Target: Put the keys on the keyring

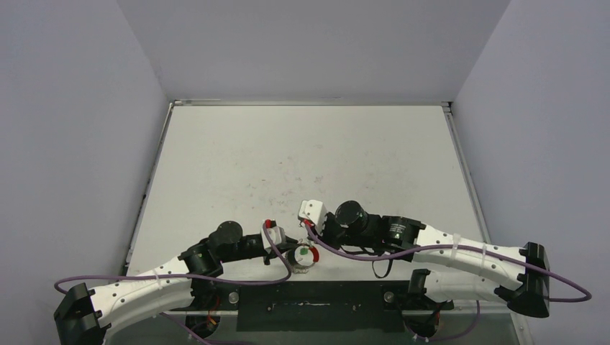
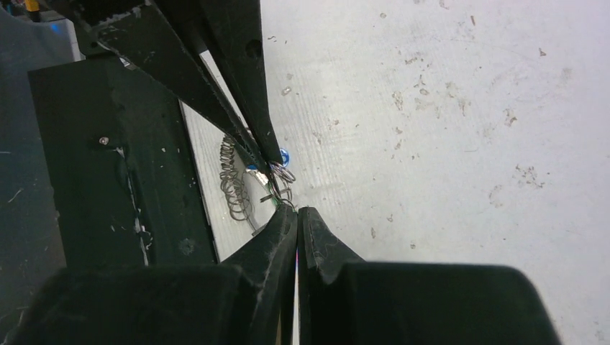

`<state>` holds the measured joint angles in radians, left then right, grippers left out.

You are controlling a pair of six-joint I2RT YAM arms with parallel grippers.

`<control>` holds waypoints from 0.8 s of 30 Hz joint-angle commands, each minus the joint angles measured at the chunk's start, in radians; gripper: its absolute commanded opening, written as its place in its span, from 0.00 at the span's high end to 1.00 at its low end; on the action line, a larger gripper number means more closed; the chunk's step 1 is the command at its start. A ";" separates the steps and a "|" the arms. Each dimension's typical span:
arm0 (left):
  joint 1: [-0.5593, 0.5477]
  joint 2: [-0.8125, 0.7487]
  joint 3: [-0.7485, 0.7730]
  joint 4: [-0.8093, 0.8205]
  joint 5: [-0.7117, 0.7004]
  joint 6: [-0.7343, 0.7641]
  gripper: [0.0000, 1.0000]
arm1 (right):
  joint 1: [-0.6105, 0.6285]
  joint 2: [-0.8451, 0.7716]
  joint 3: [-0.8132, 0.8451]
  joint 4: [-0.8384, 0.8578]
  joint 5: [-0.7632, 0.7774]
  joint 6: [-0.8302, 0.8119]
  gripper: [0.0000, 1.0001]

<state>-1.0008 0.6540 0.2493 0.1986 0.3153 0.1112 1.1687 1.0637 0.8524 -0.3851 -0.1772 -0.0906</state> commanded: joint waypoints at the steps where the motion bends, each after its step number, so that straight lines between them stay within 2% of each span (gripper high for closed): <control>1: -0.004 -0.012 0.038 0.075 0.010 -0.018 1.00 | 0.050 -0.054 -0.021 0.090 0.154 -0.018 1.00; 10: -0.004 -0.010 0.035 0.083 0.013 -0.022 1.00 | 0.137 -0.028 -0.044 0.141 0.301 -0.042 1.00; 24: -0.004 -0.014 0.034 0.085 0.010 -0.024 1.00 | 0.171 0.037 -0.031 0.151 0.307 -0.044 1.00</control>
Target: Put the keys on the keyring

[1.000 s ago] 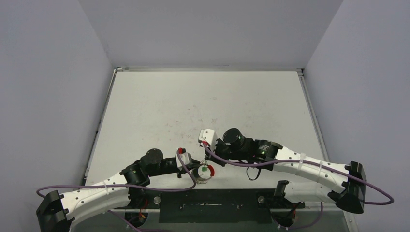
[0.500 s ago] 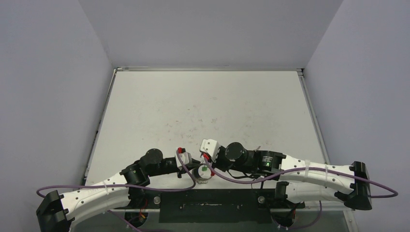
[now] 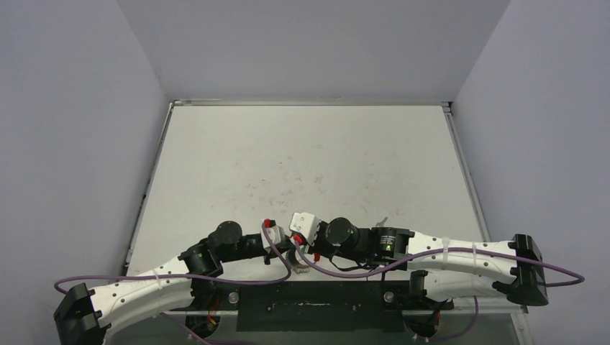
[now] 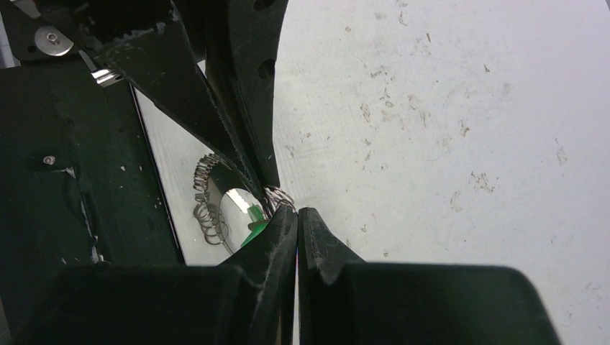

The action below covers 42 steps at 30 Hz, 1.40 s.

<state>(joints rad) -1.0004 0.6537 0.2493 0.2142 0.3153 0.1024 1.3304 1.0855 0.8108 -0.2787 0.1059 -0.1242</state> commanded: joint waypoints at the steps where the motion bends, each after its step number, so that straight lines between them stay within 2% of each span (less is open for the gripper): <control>1: -0.005 -0.014 0.033 0.069 0.010 -0.015 1.00 | 0.011 0.022 0.013 0.044 0.020 -0.011 1.00; 25: -0.004 -0.021 0.031 0.065 0.010 -0.016 1.00 | 0.027 0.055 0.043 0.069 0.005 -0.003 1.00; 42: -0.004 -0.017 0.033 0.063 0.011 -0.015 1.00 | 0.029 0.051 0.045 0.068 0.084 0.006 1.00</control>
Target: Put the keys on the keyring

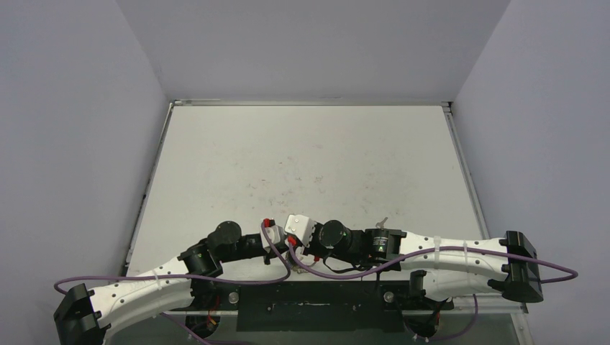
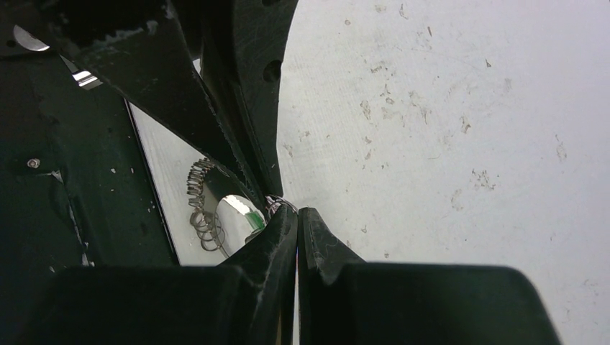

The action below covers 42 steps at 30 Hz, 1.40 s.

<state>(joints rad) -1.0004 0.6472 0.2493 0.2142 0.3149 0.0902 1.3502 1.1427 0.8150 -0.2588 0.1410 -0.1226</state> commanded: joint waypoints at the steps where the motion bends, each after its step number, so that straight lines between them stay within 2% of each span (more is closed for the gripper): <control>1: -0.005 -0.010 0.033 0.063 0.012 -0.002 1.00 | 0.009 -0.009 0.042 0.054 0.042 0.006 1.00; 20: -0.004 -0.012 0.034 0.062 0.010 -0.002 1.00 | 0.016 0.023 0.041 0.058 0.020 0.000 1.00; 32: -0.004 -0.012 0.034 0.060 0.010 -0.004 1.00 | 0.021 -0.040 -0.022 0.084 0.130 0.003 1.00; 42: -0.005 -0.002 0.042 0.059 0.012 -0.004 1.00 | 0.021 -0.052 -0.048 0.099 0.143 -0.003 1.00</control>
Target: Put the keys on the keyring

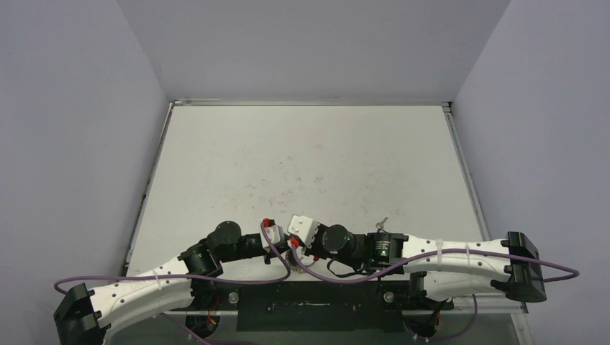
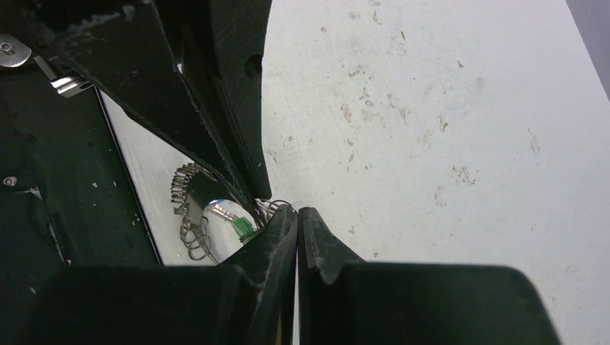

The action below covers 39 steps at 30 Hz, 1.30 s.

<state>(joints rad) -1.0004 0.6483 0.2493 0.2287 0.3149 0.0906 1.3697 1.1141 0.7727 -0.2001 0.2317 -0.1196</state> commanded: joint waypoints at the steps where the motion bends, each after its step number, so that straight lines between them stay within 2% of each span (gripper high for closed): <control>1: -0.004 -0.003 0.042 0.046 0.012 -0.004 1.00 | 0.002 -0.021 -0.008 0.041 0.053 -0.008 1.00; 19: -0.005 -0.005 0.038 0.047 0.010 -0.014 1.00 | 0.028 -0.026 -0.049 0.096 0.115 -0.026 1.00; 31: -0.004 -0.009 0.033 0.046 0.006 -0.018 1.00 | 0.117 -0.055 -0.108 0.189 0.267 -0.050 1.00; 39: -0.005 -0.009 0.036 0.046 0.005 -0.019 1.00 | 0.136 -0.040 -0.110 0.228 0.267 -0.055 1.00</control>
<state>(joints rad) -1.0004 0.6491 0.2493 0.2279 0.3145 0.0849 1.4895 1.0836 0.6544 -0.0479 0.4622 -0.1658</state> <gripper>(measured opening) 0.010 0.025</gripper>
